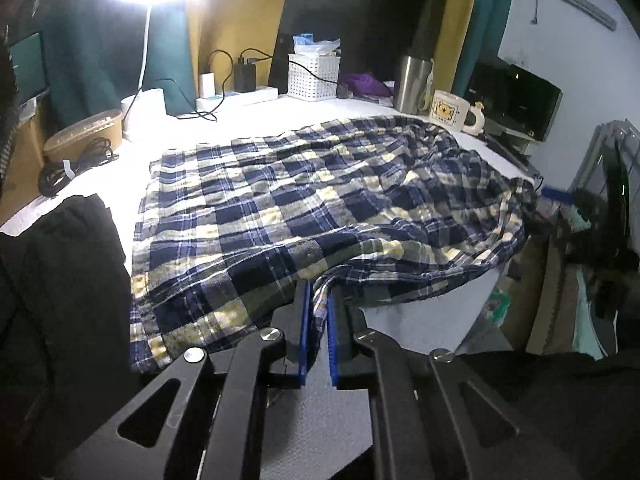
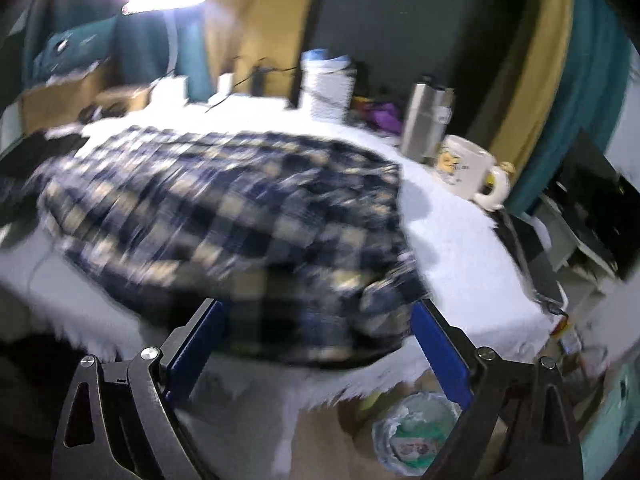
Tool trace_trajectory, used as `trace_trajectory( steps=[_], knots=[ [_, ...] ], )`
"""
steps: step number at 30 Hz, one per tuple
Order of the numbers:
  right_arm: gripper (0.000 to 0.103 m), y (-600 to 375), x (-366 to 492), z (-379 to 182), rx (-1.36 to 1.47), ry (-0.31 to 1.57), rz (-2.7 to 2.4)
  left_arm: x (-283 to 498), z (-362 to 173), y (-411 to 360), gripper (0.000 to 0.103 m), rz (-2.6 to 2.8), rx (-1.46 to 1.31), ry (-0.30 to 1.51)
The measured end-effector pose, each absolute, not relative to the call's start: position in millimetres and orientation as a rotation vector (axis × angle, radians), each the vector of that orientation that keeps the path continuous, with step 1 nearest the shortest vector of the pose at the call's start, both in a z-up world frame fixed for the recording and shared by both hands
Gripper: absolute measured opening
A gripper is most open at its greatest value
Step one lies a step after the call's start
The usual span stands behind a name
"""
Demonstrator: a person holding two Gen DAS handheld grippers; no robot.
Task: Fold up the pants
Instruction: 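Close the left gripper on the plaid pants edge, then close the right gripper on the pants edge while the left gripper holds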
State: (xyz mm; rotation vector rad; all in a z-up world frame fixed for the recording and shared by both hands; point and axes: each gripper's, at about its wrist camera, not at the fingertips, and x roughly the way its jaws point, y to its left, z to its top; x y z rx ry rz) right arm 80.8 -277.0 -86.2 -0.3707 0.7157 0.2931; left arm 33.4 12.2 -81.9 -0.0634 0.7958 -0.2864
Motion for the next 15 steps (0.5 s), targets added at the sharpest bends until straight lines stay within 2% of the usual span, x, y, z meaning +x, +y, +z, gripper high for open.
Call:
trace_trajectory(
  steps=[10,11,13,15],
  knots=[
    [0.094,-285,107,-107,-0.471,0.730,0.323,37,-78,17,0.006,-0.286,-0.074,0.794],
    [0.089,-284,109,-109,-0.479,0.732,0.330,37,-79,16,0.006,-0.287,-0.074,0.797],
    [0.054,-283,111,-107,-0.470,0.740,0.371,39,-82,16,0.006,-0.286,-0.072,0.804],
    [0.040,-280,113,-105,-0.471,0.747,0.381,40,-84,15,0.006,-0.287,-0.062,0.809]
  ],
)
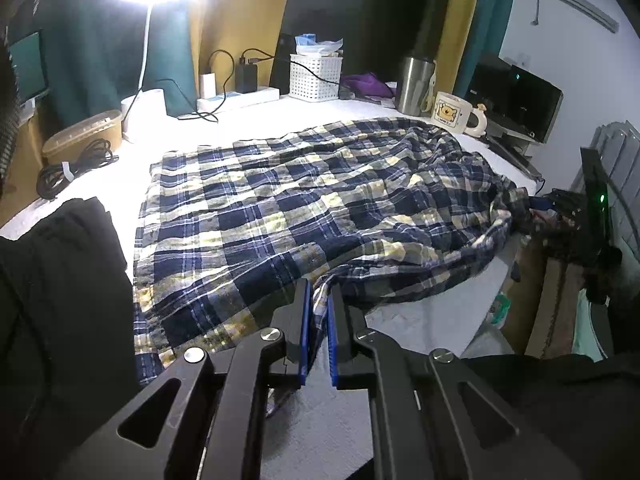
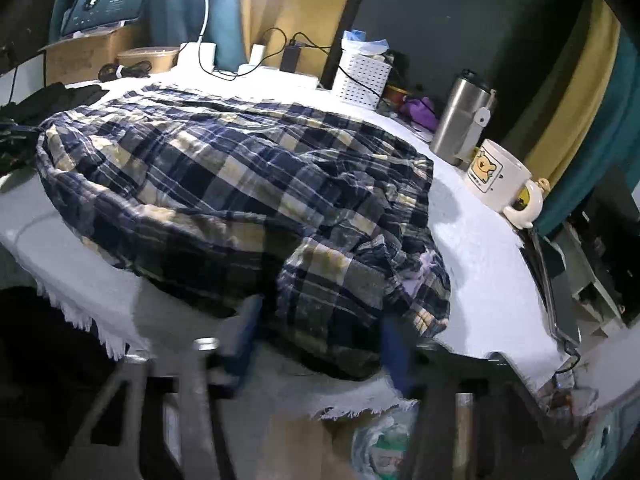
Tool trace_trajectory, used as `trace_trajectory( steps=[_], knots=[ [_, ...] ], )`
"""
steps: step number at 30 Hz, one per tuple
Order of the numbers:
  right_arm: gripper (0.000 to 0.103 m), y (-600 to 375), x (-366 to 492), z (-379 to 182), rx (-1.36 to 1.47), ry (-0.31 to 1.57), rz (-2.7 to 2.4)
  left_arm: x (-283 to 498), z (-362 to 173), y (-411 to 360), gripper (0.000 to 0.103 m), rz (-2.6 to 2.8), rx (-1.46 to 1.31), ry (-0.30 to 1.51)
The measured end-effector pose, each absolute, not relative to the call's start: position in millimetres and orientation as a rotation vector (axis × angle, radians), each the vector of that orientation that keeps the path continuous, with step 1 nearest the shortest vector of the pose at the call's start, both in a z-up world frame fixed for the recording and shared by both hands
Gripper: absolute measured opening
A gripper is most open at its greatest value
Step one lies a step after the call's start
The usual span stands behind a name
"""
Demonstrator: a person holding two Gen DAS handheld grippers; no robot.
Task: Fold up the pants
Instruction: 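Close the right gripper on the pants edge while the left gripper holds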
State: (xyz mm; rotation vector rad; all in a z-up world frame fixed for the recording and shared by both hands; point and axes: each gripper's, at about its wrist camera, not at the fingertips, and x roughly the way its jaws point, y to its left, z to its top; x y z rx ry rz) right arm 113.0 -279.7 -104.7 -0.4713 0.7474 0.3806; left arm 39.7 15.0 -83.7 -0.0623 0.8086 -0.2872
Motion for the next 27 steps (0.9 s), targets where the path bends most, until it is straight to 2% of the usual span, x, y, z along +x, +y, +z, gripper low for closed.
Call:
trace_trajectory(
  steps=[2,4,7,8,10,12,19,27],
  knots=[
    [0.032,-277,115,-103,-0.463,0.756,0.394,42,-87,15,0.007,-0.287,-0.048,0.823],
    [0.018,-276,117,-101,-0.458,0.758,0.395,42,-89,14,0.007,-0.287,-0.039,0.830],
    [0.010,-278,121,-92,-0.417,0.752,0.373,38,-91,12,0.011,-0.295,-0.022,0.840],
    [0.009,-279,122,-87,-0.394,0.748,0.367,36,-92,12,0.016,-0.291,-0.012,0.842],
    [0.005,-282,126,-77,-0.357,0.730,0.354,31,-93,10,0.050,-0.294,-0.004,0.834],
    [0.004,-285,130,-66,-0.325,0.707,0.332,24,-94,6,0.059,-0.315,0.004,0.821],
    [0.004,-296,141,-30,-0.244,0.663,0.284,15,-100,-16,0.072,-0.351,0.101,0.819],
    [0.004,-298,139,-9,-0.254,0.629,0.263,20,-106,-8,0.071,-0.192,0.184,0.799]
  ],
)
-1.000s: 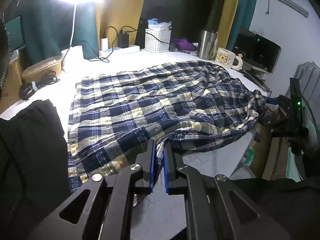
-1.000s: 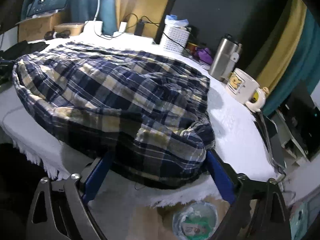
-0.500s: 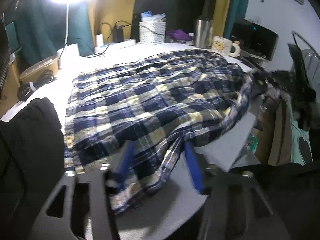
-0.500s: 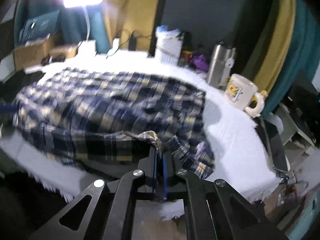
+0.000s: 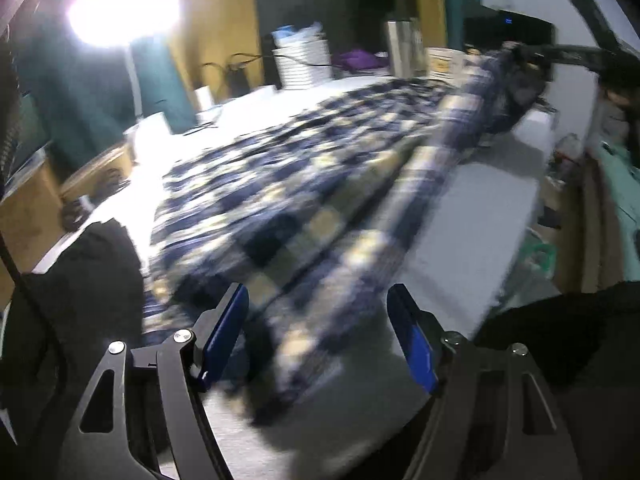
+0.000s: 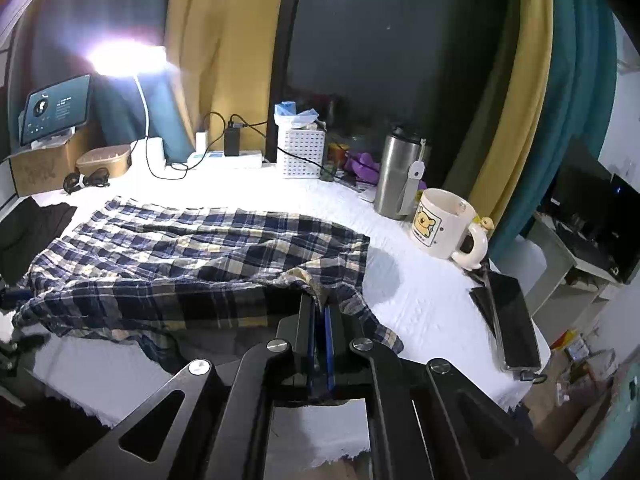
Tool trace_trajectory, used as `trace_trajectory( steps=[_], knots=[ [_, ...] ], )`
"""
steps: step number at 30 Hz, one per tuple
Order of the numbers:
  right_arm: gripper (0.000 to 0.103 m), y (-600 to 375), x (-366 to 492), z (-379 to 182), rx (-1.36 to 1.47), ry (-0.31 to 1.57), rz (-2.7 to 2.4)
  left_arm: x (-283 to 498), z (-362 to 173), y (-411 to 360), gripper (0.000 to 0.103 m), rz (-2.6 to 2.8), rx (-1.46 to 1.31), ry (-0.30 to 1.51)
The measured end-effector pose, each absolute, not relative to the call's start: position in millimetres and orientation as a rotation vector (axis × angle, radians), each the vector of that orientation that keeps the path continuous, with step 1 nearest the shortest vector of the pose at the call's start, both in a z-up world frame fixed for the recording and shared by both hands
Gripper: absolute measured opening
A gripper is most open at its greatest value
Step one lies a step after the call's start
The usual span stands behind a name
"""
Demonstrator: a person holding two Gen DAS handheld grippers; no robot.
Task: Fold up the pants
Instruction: 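Close the right gripper on the pants edge while the left gripper holds, then lift the held pants edge with both grippers and fold it over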
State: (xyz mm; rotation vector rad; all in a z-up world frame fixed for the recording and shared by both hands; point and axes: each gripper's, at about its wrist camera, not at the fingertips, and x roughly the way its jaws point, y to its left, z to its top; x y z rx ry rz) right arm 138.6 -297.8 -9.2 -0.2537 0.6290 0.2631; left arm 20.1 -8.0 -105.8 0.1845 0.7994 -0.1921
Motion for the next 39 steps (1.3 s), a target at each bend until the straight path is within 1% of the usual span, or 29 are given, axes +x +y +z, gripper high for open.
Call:
trace_trajectory(
  steps=[1,2,3,4,5,10,14,16,20,23,24,26,27,28,29,34,39],
  knots=[
    [0.004,-299,137,-11,-0.252,0.633,0.261,20,-106,-3,0.063,-0.181,0.177,0.800],
    [0.004,-301,136,-13,-0.249,0.638,0.258,18,-106,3,0.052,-0.178,0.168,0.793],
    [0.004,-303,134,-15,-0.243,0.644,0.257,18,-105,8,0.028,-0.170,0.157,0.798],
    [0.004,-306,132,-18,-0.236,0.651,0.257,18,-105,16,0.012,-0.154,0.140,0.811],
    [0.004,-307,129,-21,-0.233,0.657,0.257,17,-103,21,0.010,-0.146,0.126,0.811],
    [0.004,-315,118,-51,-0.200,0.715,0.253,3,-76,29,0.007,-0.163,0.103,0.749],
    [0.004,-318,115,-70,-0.175,0.744,0.257,4,-62,30,0.006,-0.206,0.056,0.725],
    [0.004,-319,114,-73,-0.167,0.746,0.263,8,-60,32,0.003,-0.208,0.037,0.725],
    [0.004,-320,109,-74,-0.172,0.725,0.293,15,-56,38,0.002,-0.190,0.000,0.714],
    [0.005,-317,101,-76,-0.230,0.714,0.288,21,-51,43,0.002,-0.179,-0.044,0.704],
    [0.008,-317,97,-76,-0.247,0.708,0.286,22,-49,43,0.002,-0.178,-0.054,0.700],
    [0.029,-317,91,-77,-0.267,0.706,0.284,24,-42,47,0.002,-0.174,-0.090,0.686],
    [0.070,-317,89,-77,-0.272,0.704,0.283,26,-38,50,0.002,-0.177,-0.112,0.678],
    [0.092,-318,85,-77,-0.273,0.702,0.285,27,-35,52,0.002,-0.179,-0.130,0.671],
    [0.103,-318,83,-76,-0.271,0.696,0.289,28,-32,53,0.002,-0.179,-0.140,0.667],
    [0.103,-312,67,-74,-0.305,0.633,0.280,32,-19,57,0.002,-0.158,-0.159,0.645],
    [0.103,-280,52,-72,-0.366,0.554,0.348,31,-10,56,0.002,-0.162,-0.156,0.639]
  ],
)
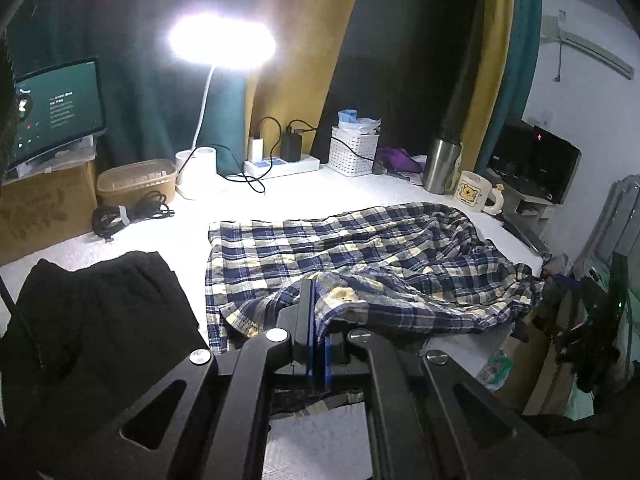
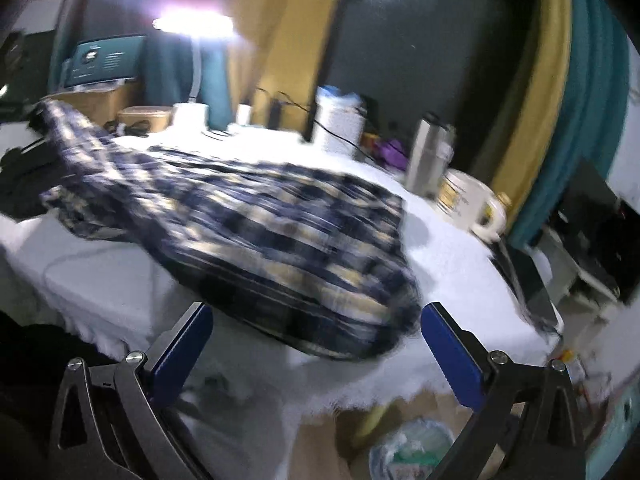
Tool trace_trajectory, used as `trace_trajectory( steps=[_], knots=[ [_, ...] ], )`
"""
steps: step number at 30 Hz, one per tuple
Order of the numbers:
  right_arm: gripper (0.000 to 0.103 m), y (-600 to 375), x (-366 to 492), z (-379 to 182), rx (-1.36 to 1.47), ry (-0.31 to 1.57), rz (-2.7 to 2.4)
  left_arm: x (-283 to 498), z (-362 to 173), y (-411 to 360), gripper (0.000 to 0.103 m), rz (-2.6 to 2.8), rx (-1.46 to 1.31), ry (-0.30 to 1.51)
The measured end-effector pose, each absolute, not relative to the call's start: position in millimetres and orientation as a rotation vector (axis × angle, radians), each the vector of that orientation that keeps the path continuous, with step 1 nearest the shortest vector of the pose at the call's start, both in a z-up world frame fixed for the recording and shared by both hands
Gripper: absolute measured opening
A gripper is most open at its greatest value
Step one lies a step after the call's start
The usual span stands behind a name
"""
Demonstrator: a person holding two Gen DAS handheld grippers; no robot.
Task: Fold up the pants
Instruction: 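Lift the held pants edge with both grippers and fold it over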
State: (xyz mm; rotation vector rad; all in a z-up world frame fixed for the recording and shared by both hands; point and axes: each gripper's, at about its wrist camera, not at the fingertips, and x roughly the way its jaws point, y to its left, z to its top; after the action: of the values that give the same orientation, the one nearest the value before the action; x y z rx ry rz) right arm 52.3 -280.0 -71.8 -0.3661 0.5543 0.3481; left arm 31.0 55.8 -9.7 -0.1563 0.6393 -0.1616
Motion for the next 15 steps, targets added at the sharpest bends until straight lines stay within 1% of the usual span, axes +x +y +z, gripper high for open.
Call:
trace_trajectory(
  steps=[6,12,13,14,15],
  knots=[
    [0.103,-232,57,-80,-0.433,0.510,0.463,26,-4,49,0.002,-0.179,-0.134,0.640],
    [0.102,-239,86,-98,-0.437,0.574,0.446,19,3,52,0.002,-0.175,-0.131,0.625],
    [0.099,-246,89,-100,-0.428,0.583,0.428,18,3,52,0.002,-0.173,-0.133,0.622],
    [0.090,-255,93,-101,-0.414,0.595,0.406,17,4,53,0.002,-0.173,-0.133,0.620],
    [0.077,-264,97,-103,-0.404,0.610,0.388,16,5,52,0.002,-0.174,-0.131,0.617]
  ],
)
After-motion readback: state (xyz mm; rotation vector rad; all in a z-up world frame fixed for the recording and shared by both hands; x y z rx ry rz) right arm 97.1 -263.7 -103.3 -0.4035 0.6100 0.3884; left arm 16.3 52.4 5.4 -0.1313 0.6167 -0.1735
